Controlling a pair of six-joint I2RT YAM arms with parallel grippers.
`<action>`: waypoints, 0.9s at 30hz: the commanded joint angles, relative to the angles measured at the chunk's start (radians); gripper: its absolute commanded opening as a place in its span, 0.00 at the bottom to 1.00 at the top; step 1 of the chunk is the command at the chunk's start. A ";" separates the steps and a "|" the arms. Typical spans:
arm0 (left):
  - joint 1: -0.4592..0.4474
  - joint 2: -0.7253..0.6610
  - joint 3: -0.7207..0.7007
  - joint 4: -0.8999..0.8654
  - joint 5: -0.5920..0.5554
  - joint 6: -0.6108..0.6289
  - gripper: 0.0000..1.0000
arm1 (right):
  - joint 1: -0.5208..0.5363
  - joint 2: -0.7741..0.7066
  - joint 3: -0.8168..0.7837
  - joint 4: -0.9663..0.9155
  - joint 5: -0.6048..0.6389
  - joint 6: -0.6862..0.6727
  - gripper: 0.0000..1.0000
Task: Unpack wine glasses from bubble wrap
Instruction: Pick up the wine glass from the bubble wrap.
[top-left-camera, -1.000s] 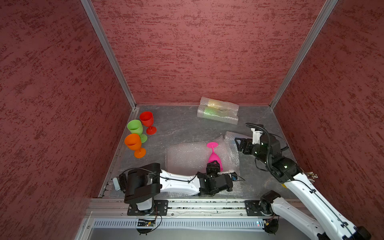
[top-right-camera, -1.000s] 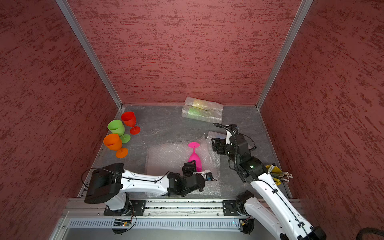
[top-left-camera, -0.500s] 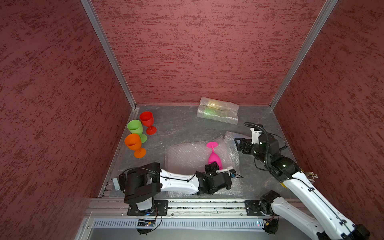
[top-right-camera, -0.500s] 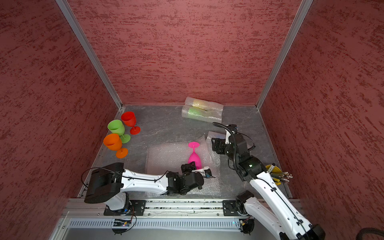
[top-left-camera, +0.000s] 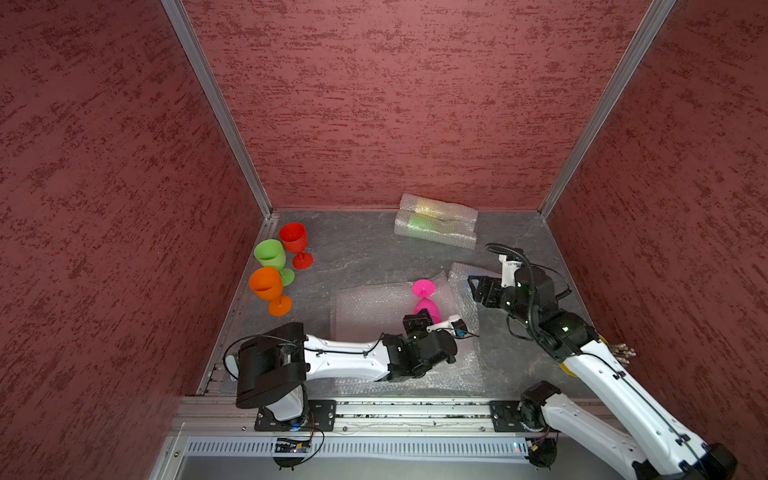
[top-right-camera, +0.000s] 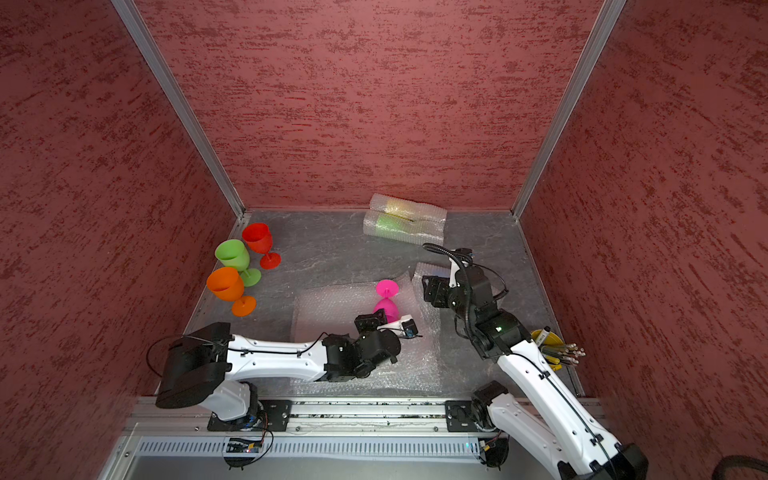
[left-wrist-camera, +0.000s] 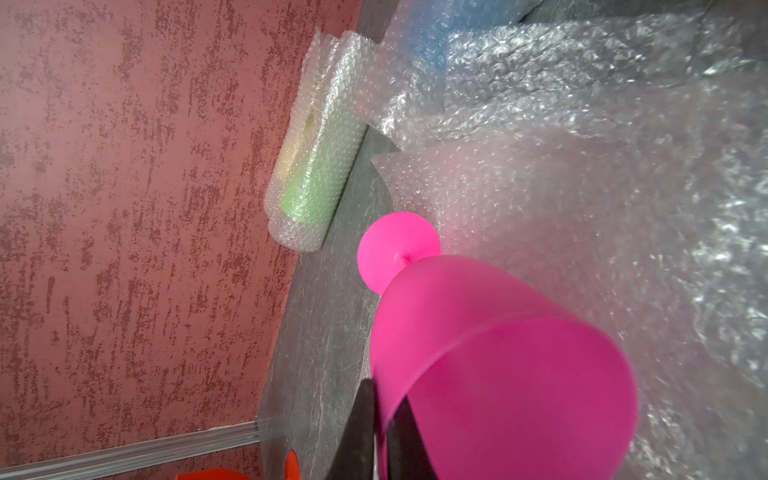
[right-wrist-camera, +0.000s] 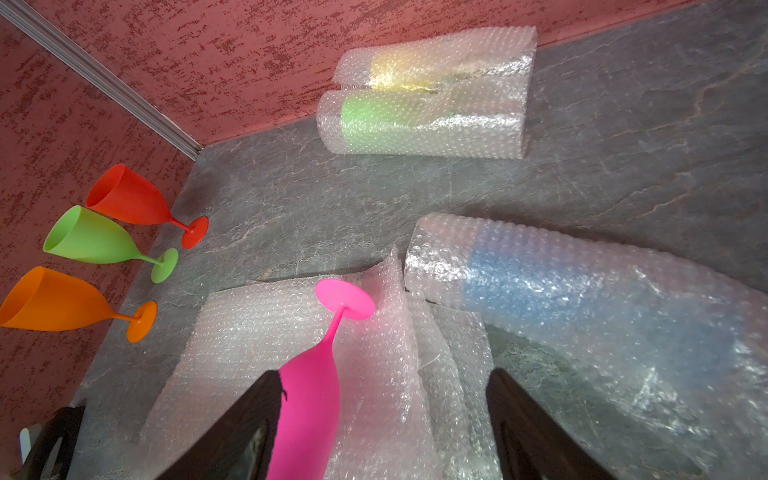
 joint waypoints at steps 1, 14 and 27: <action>0.010 -0.047 -0.013 0.034 0.010 0.041 0.05 | -0.003 -0.004 0.020 0.028 0.023 0.010 0.79; 0.164 -0.332 0.101 -0.181 0.068 -0.070 0.00 | -0.003 -0.006 0.014 0.032 0.035 0.025 0.78; 0.739 -0.217 0.651 -0.958 0.720 -1.069 0.00 | -0.003 0.053 -0.027 0.073 -0.017 0.086 0.76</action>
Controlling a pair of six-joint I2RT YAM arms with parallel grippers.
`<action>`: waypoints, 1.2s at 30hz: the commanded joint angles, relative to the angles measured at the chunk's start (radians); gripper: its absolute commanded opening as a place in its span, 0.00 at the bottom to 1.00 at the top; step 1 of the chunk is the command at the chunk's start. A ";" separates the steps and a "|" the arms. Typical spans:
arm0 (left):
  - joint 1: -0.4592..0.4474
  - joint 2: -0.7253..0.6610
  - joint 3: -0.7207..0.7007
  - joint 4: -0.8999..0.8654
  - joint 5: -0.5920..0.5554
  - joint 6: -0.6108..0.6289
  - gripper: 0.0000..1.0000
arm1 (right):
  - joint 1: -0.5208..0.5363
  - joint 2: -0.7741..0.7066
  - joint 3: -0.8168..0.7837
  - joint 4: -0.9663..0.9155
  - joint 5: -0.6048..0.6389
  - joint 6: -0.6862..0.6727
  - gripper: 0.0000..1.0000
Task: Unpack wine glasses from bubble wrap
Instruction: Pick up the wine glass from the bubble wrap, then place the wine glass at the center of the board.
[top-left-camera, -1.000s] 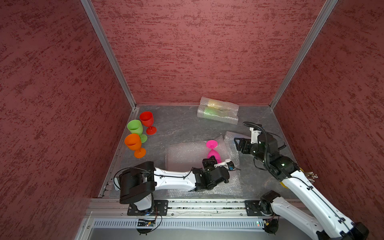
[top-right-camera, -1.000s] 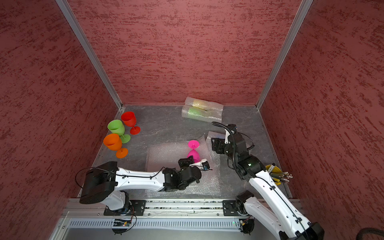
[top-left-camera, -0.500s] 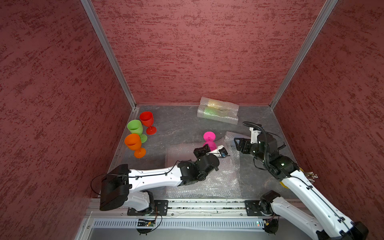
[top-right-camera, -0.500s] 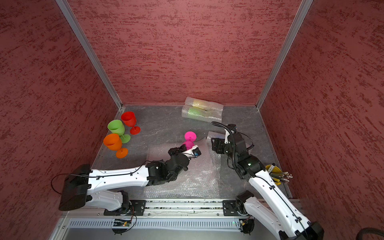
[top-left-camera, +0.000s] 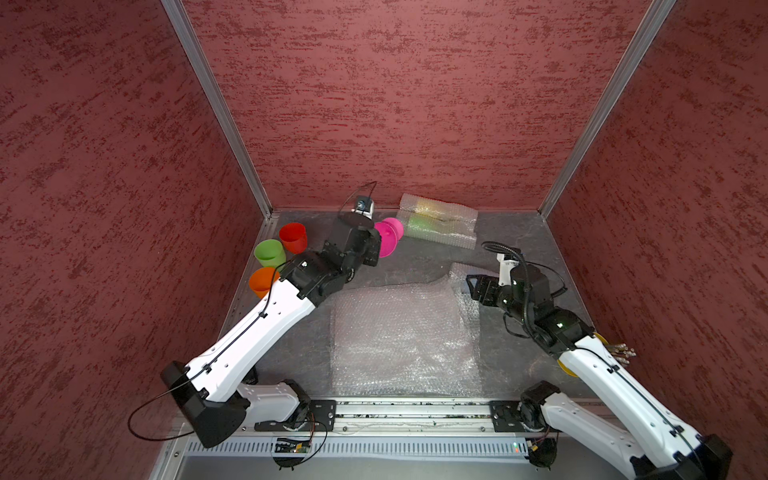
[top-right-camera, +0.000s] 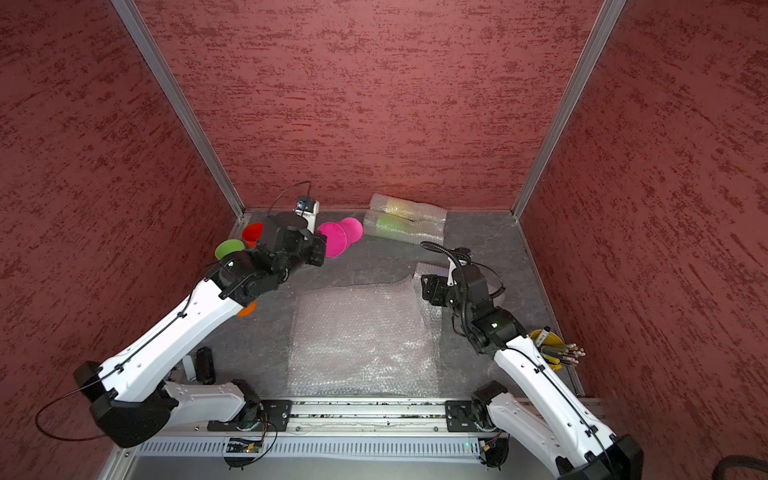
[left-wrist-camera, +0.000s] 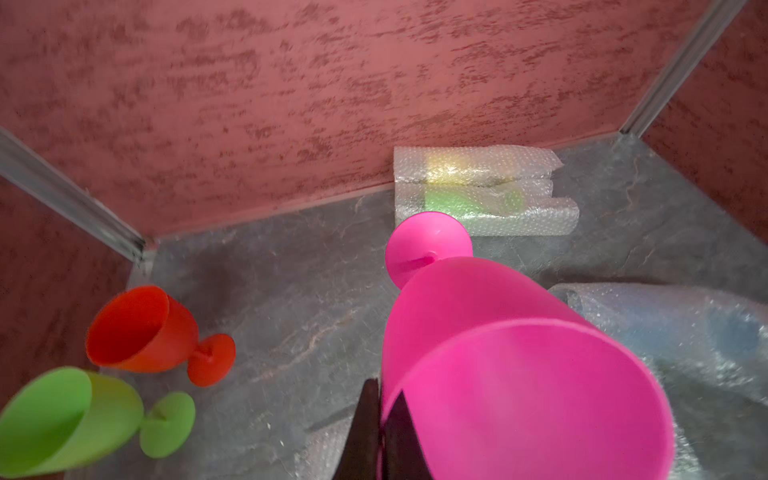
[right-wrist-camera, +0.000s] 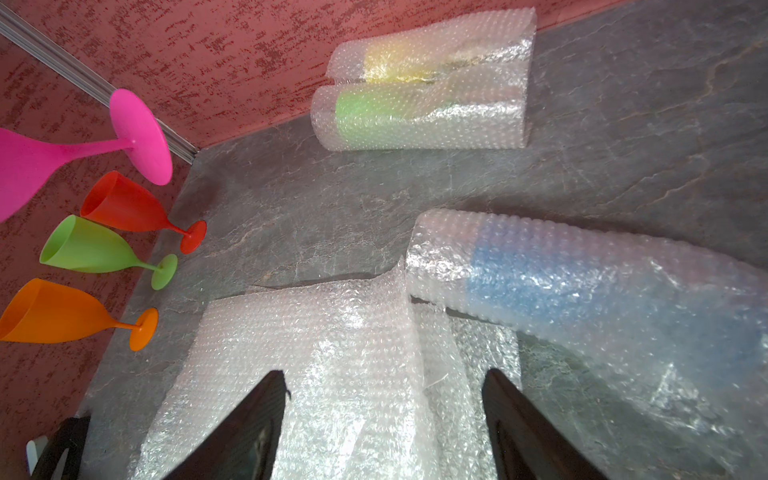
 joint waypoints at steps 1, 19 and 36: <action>0.097 0.098 0.088 -0.255 0.201 -0.351 0.00 | -0.002 0.013 -0.022 0.049 -0.019 0.038 0.76; 0.466 0.562 0.517 -0.569 0.203 -0.705 0.00 | 0.004 0.181 -0.070 0.177 -0.092 0.148 0.72; 0.561 0.900 0.870 -0.568 0.234 -0.769 0.00 | 0.031 0.247 -0.061 0.195 -0.072 0.189 0.72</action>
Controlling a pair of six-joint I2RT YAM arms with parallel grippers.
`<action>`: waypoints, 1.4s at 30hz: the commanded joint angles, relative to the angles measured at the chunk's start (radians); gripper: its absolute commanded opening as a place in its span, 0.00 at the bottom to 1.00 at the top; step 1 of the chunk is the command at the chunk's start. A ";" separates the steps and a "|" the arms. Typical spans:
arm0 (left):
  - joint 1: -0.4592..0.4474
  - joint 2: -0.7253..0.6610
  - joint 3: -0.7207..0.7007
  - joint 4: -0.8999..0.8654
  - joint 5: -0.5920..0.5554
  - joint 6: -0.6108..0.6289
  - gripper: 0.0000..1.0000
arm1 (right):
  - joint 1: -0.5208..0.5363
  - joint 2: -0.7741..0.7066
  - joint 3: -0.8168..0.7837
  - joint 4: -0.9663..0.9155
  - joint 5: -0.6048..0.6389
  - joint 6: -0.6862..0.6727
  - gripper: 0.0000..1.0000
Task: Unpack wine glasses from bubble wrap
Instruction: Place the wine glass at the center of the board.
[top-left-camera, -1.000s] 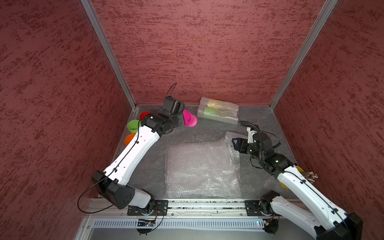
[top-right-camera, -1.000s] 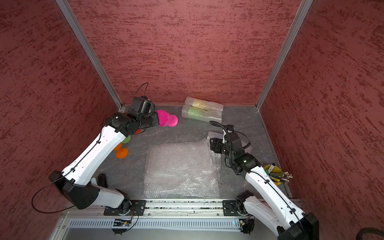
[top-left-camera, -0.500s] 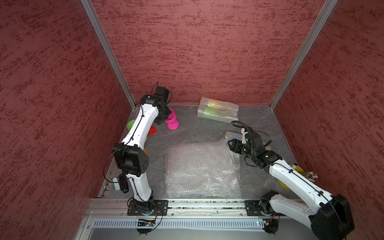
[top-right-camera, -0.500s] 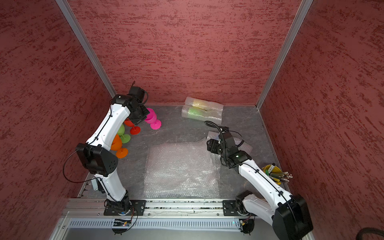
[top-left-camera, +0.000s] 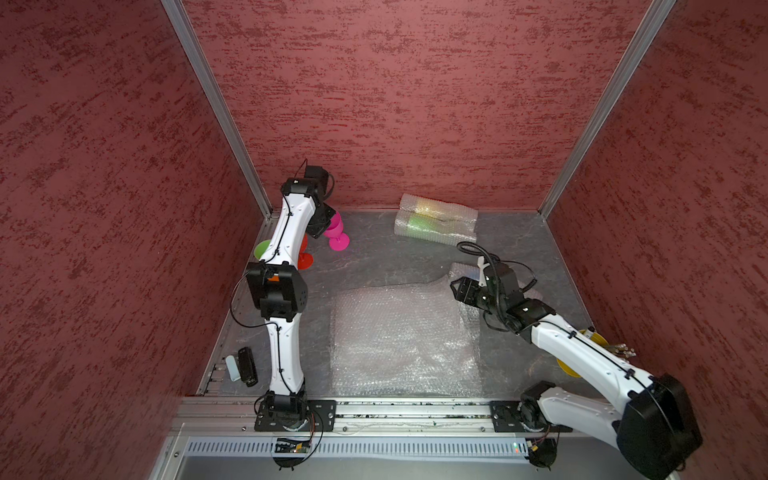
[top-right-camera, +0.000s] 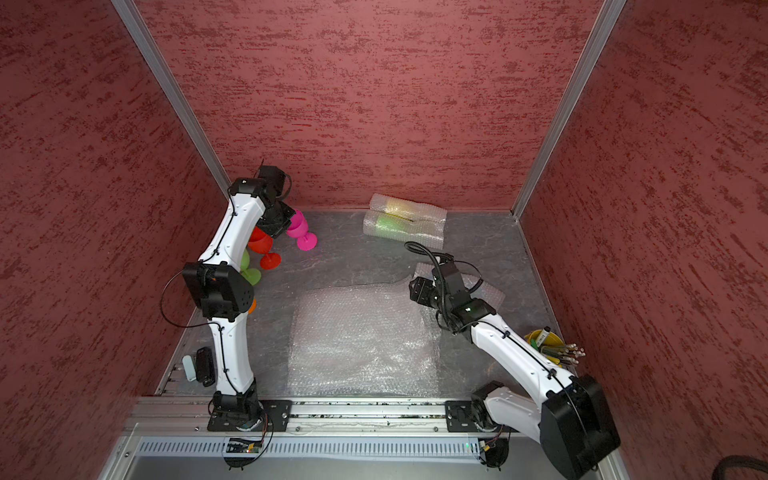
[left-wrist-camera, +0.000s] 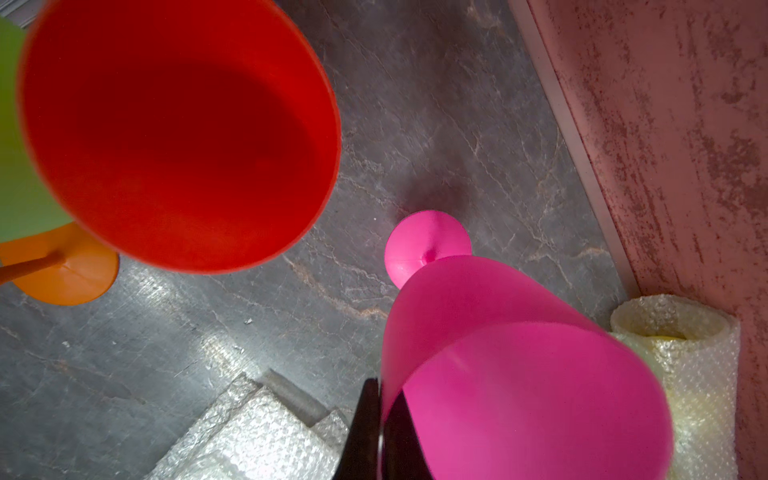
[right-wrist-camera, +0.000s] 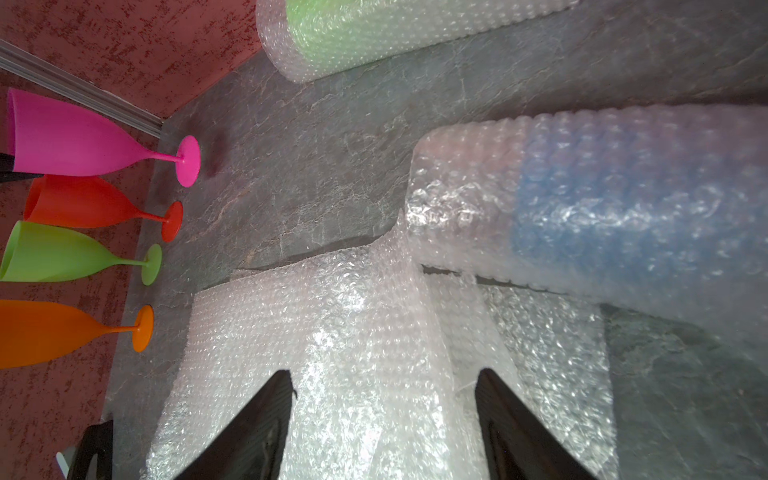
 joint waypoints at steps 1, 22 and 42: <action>0.007 0.035 0.041 0.009 0.001 -0.028 0.00 | 0.008 0.000 0.004 0.025 0.015 0.018 0.72; 0.004 0.157 0.121 -0.007 0.032 -0.090 0.18 | 0.008 0.004 0.005 0.018 0.030 0.008 0.73; 0.009 0.009 0.146 -0.017 0.052 -0.076 0.62 | 0.008 -0.036 0.084 -0.078 0.063 -0.031 0.77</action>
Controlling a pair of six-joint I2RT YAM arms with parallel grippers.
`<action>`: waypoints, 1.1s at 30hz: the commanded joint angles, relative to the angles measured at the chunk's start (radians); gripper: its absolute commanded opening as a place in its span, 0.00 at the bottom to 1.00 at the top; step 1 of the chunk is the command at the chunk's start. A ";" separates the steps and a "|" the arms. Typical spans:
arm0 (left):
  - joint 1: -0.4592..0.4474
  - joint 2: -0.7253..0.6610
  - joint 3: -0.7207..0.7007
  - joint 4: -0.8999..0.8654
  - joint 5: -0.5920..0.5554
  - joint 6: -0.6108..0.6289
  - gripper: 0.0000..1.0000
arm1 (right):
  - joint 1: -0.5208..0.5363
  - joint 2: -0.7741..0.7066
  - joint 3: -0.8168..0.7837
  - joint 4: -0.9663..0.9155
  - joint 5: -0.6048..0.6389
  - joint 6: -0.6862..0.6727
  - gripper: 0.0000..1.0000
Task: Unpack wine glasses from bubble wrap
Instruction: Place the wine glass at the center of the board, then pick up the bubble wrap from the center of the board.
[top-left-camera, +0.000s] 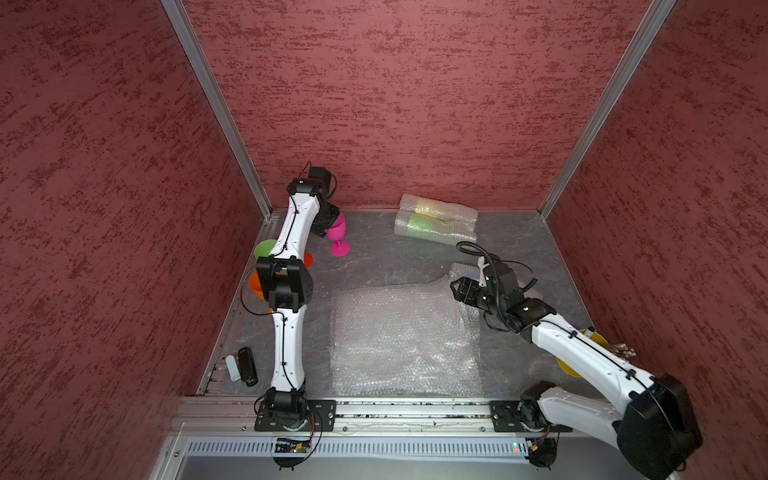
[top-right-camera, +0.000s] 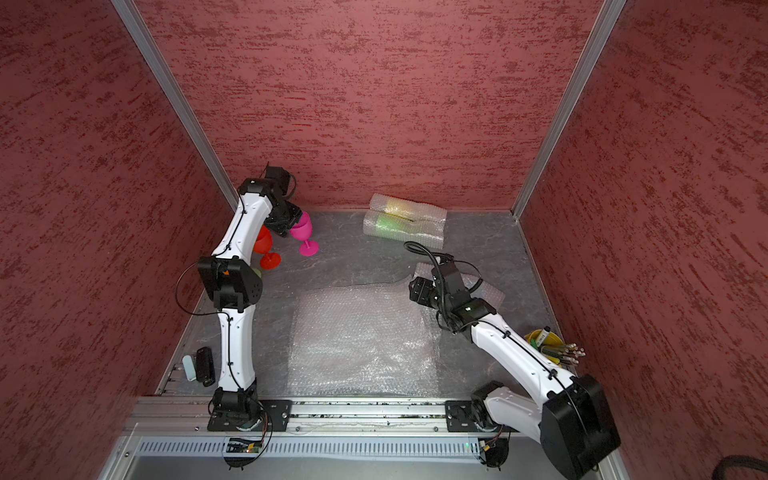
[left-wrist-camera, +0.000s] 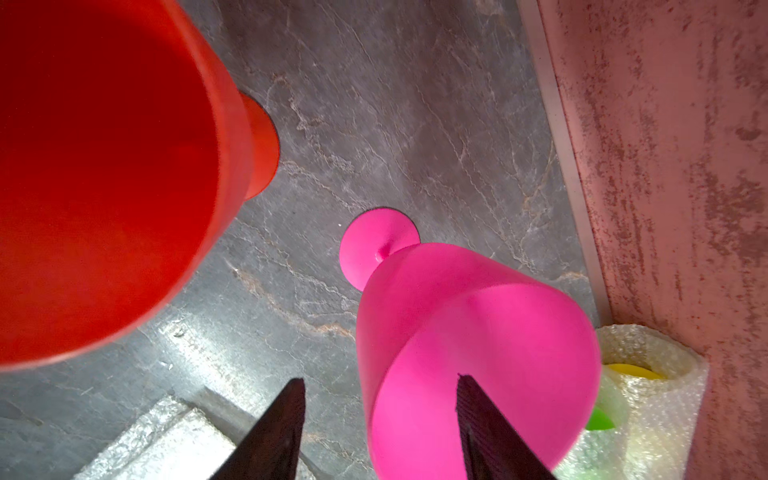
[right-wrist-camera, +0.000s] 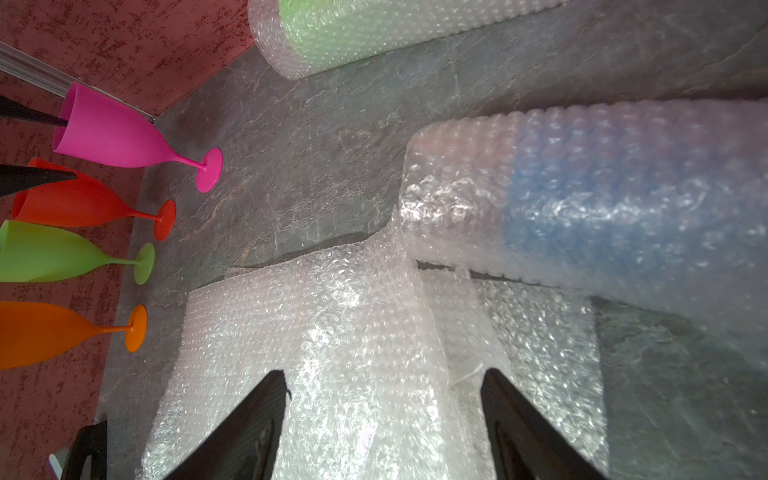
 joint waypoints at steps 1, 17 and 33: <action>-0.001 -0.132 0.004 -0.020 -0.013 0.018 0.62 | 0.005 -0.029 0.075 -0.044 0.045 -0.031 0.77; -0.346 -0.869 -0.651 0.188 -0.240 0.256 0.77 | 0.005 0.008 0.342 -0.187 0.178 -0.352 0.83; -0.574 -1.211 -1.170 0.384 0.045 0.428 0.79 | 0.038 -0.047 0.211 0.012 0.352 -1.055 0.81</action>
